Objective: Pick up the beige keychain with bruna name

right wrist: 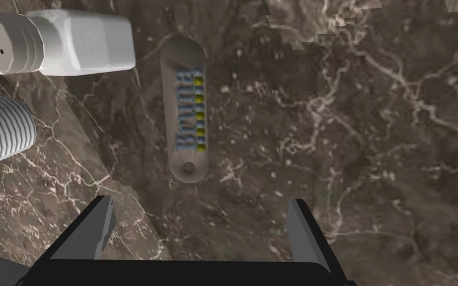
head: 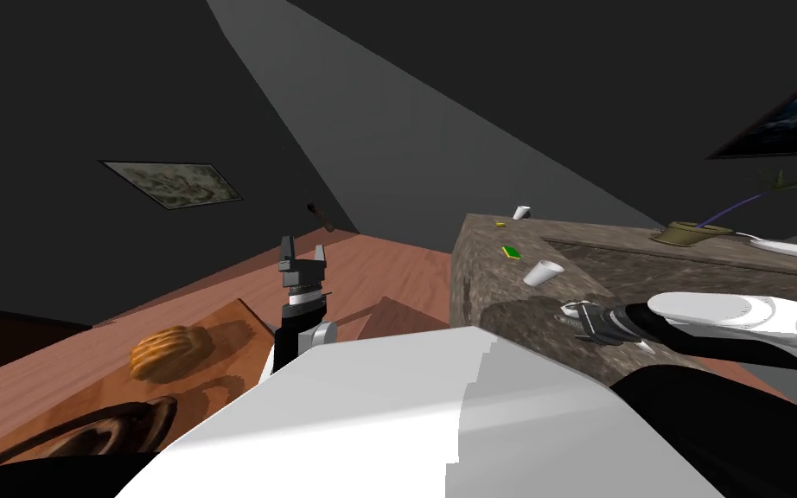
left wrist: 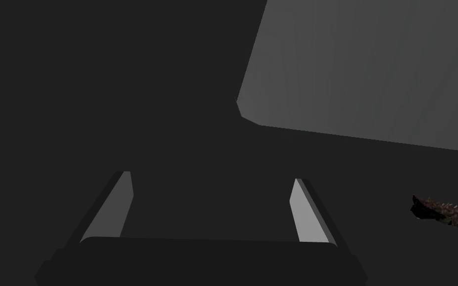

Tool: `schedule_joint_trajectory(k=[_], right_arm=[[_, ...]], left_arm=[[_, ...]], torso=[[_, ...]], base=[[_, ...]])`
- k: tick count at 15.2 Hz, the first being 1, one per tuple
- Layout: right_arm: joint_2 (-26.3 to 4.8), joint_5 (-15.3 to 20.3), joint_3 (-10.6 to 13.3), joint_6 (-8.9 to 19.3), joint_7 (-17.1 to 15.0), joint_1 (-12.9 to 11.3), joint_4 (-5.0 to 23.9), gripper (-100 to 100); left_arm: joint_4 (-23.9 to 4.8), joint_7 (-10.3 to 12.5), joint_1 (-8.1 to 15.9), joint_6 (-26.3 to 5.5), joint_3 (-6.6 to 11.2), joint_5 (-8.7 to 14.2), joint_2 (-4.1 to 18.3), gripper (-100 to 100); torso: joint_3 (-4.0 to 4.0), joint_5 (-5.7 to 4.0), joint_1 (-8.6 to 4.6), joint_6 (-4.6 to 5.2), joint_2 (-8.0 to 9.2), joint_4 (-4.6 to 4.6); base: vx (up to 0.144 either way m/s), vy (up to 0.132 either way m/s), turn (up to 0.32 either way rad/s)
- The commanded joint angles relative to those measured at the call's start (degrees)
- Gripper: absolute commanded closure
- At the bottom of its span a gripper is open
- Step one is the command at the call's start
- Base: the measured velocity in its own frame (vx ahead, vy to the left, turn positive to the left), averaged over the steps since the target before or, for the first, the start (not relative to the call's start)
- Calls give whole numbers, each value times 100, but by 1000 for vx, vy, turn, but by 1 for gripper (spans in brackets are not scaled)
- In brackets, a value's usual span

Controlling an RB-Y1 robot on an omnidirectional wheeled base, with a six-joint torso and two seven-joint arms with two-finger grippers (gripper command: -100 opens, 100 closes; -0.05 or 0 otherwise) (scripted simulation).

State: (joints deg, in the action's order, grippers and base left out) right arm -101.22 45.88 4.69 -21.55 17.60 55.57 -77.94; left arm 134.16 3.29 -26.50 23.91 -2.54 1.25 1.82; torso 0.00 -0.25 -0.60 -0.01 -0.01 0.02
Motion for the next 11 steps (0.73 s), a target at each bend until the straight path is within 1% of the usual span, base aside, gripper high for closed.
schedule_joint_trajectory(k=[1,2,3,4,5,7,8,9,10,11], right_arm=[[-2,-12,-82,28,81,168,-89,-100],[55,57,-37,50,169,245,-218,-100],[78,83,-18,56,203,276,-269,-100],[47,24,-76,22,166,243,-172,-100],[240,105,59,165,235,222,-166,-100],[364,146,125,255,277,219,-150,-100],[275,139,128,183,208,162,-159,-100],[116,65,-8,75,192,225,-183,100],[54,44,-41,30,171,226,-191,100],[136,86,38,137,182,214,-203,100]], left_arm=[[0,0,0,0,0,0,0,0],[0,0,0,0,0,0,0,0],[0,0,0,0,0,0,0,0],[0,0,0,0,0,0,0,0],[0,0,0,0,0,0,0,0],[0,0,0,0,-1,0,-1,0],[0,0,0,0,-1,0,-1,0],[0,0,0,0,-1,0,-1,0],[0,0,-1,0,0,0,-1,0],[0,0,0,0,0,0,-1,0]], torso=[[0,0,0,0,0,0],[-2,1,3,0,-3,-1],[-3,1,1,1,-5,-1],[-4,-2,-6,0,-6,-2],[-4,-1,1,-1,-6,-2],[-11,4,26,-3,-18,-4],[-14,7,34,-3,-24,-6],[-14,9,37,-3,-24,-6],[-10,11,37,0,-16,-5],[-4,11,38,1,-5,-2]], base=[[2,-68,4],[6,-83,1],[0,-106,-3],[-3,-66,4],[23,-17,89],[49,10,110],[35,7,32],[-11,-1,-119],[-40,-2,-157],[-26,0,-52]])
